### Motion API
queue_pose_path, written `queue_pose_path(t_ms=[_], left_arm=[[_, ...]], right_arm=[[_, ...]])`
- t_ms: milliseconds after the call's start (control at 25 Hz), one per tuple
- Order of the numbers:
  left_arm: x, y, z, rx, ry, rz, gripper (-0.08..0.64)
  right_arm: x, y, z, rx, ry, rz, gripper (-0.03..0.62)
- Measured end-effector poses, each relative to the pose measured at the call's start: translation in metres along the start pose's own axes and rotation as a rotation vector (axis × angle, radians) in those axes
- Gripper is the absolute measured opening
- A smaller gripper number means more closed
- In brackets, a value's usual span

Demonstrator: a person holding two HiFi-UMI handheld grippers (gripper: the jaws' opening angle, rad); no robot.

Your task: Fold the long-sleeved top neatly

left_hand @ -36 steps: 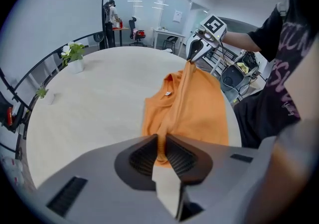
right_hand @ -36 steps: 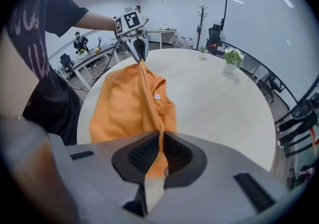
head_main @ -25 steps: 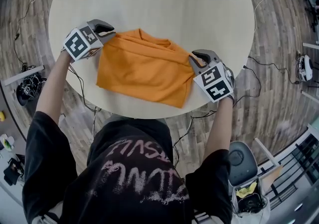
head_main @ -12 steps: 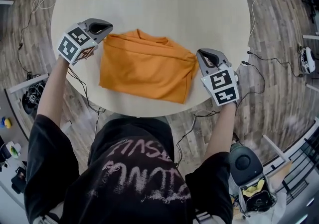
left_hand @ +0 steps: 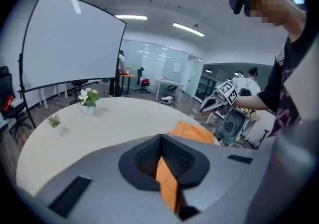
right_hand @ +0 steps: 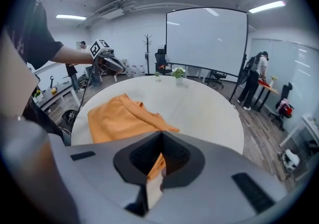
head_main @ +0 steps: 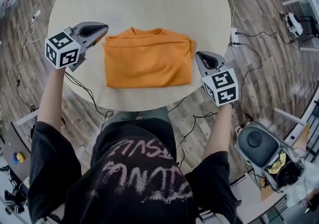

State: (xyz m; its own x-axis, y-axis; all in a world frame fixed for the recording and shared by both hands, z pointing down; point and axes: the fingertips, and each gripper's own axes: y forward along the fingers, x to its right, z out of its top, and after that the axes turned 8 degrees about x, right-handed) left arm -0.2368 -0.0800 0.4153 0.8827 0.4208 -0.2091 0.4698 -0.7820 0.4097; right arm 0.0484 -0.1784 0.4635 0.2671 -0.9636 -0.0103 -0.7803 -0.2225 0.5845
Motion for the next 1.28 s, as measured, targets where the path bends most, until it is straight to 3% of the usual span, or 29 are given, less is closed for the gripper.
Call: queue_pose_path(t_ms=[320,520,720,920,1080,1280], left_arm=[[0.055,-0.014,0.037,-0.045,0.310,-0.233,0.009],[0.085,0.000,0.043,-0.219,0.588,-0.391,0.011],[0.111,0.042,0.049,-0.315,0.801,-0.527,0.011],[0.130,0.093,0.033,-0.415,0.934,-0.624,0.011],[0.132,0.134,0.025,-0.505,1.109,-0.665,0.011],[0.150,0.183,0.020,-0.561,1.166,-0.780,0.012]], right_arm=[[-0.063,-0.064,-0.009,0.045,0.224,-0.225,0.005],[-0.086,-0.086,-0.026,0.047,0.333,-0.307,0.006],[-0.088,-0.087,-0.039,0.052,0.395,-0.340,0.006],[-0.066,-0.074,-0.061,0.038,0.458,-0.349,0.006],[-0.051,-0.059,-0.070,0.038,0.512,-0.345,0.017],[-0.039,-0.038,-0.088,0.013,0.561,-0.336,0.032]])
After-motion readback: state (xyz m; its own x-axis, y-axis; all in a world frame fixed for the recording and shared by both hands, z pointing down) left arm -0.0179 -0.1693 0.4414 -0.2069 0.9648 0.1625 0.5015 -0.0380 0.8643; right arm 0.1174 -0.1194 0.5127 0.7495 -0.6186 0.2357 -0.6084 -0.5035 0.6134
